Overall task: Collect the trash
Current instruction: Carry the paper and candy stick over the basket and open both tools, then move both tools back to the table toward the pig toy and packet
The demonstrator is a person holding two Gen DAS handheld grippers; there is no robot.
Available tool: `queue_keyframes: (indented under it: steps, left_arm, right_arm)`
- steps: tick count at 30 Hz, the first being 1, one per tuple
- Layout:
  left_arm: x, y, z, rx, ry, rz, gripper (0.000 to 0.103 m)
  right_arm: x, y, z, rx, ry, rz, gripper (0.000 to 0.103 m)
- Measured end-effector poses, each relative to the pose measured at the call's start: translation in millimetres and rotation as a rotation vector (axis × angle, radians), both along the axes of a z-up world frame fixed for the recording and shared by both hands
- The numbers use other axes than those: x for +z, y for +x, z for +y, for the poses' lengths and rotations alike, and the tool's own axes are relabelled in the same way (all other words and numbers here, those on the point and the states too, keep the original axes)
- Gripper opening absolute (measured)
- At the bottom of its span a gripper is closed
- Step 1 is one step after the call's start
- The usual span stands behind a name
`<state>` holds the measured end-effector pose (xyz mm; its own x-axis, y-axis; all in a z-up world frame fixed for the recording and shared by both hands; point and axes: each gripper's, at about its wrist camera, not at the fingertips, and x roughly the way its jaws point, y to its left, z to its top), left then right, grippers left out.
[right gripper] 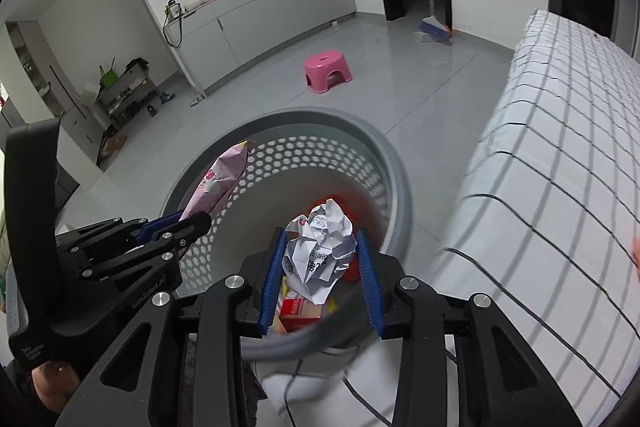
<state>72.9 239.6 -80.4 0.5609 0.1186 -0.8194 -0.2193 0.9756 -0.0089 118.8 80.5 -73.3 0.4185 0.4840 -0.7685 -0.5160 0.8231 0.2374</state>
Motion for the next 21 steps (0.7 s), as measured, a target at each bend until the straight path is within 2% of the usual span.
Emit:
queue_keyframes:
  steps: [10,12,13,14,15,21]
  left_arm:
    - [-12,5,15,0.04,-0.017,0.023,0.018]
    - [-12,5,15,0.054,0.0,0.022,0.032]
    - [-12,5,15,0.058,0.006,0.021,0.037]
    - [-12,5,16,0.062,0.01,0.019,0.05]
    - [-11,4,17,0.065,0.012,0.015,0.057]
    - [-9,1,19,0.075,0.017,0.01,0.057]
  right_arm:
    - [-5,11,27,0.04,-0.006,0.005,0.036]
    - [-6,11,29,0.04,-0.011,0.01,0.039]
    - [-6,11,29,0.038,-0.009,0.012,0.046]
    - [-6,11,28,0.035,-0.002,0.011,0.053]
    - [-4,12,26,0.031,0.003,0.007,0.055]
    - [-4,11,25,0.026,0.001,0.0,0.055]
